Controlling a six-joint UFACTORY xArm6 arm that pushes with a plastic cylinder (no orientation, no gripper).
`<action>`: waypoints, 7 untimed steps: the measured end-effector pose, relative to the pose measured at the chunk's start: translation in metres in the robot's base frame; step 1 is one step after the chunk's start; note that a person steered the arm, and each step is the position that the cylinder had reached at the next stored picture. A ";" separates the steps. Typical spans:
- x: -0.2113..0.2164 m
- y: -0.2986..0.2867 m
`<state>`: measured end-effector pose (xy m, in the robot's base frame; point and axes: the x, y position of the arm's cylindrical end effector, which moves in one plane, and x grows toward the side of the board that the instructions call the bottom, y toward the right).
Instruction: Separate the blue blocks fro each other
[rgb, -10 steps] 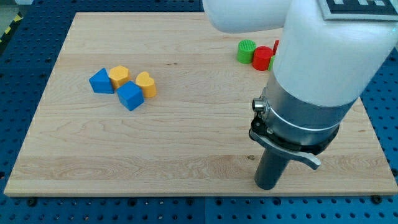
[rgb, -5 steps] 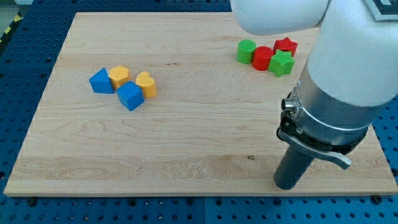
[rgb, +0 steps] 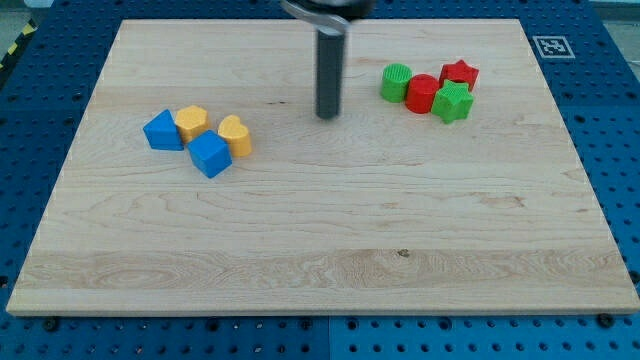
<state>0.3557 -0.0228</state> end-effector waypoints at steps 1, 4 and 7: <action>-0.028 -0.096; -0.006 -0.219; 0.031 -0.191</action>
<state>0.3866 -0.2143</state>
